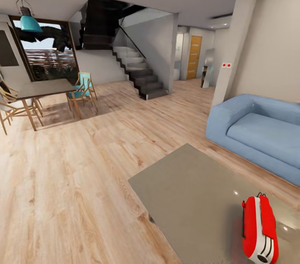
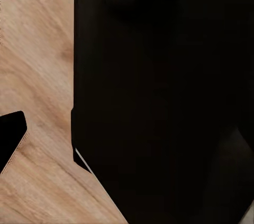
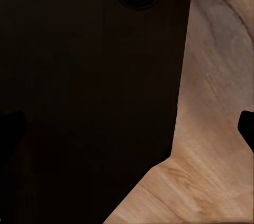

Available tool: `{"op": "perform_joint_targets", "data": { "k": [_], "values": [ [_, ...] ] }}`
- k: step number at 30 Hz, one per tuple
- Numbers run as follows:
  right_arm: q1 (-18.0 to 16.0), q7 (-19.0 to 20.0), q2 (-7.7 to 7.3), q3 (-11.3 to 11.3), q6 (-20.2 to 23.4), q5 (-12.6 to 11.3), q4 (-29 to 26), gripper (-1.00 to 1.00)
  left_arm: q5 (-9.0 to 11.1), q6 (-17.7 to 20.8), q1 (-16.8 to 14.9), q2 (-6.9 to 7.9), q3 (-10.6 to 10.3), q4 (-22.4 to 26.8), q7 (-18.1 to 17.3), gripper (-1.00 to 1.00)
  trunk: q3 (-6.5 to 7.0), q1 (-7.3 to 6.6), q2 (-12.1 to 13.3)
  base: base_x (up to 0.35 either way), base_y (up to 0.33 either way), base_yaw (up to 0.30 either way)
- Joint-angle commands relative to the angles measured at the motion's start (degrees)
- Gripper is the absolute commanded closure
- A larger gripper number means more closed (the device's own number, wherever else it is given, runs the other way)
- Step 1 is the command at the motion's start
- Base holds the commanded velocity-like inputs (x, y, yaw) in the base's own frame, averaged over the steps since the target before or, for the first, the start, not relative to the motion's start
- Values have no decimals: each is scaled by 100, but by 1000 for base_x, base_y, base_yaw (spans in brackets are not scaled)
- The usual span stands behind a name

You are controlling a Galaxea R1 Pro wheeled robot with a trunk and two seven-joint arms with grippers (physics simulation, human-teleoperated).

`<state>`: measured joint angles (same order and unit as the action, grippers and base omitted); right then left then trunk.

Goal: Turn on the radio receiver that's on the table in the living room.

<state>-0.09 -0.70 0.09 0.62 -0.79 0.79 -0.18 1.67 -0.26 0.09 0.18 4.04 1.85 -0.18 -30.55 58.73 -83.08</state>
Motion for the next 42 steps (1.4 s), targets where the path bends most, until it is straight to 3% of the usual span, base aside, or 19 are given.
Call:
{"op": "perform_joint_targets", "data": {
  "k": [1,42],
  "values": [
    [0,0,0,0,0,0,0,-100,0,0,0,0,2,0,0,-100,0,0,0,0,0,-282],
    [0,0,0,0,0,-9,0,-100,-4,0,0,0,0,-1,0,-100,0,0,0,0,0,-282]
  ]
}}
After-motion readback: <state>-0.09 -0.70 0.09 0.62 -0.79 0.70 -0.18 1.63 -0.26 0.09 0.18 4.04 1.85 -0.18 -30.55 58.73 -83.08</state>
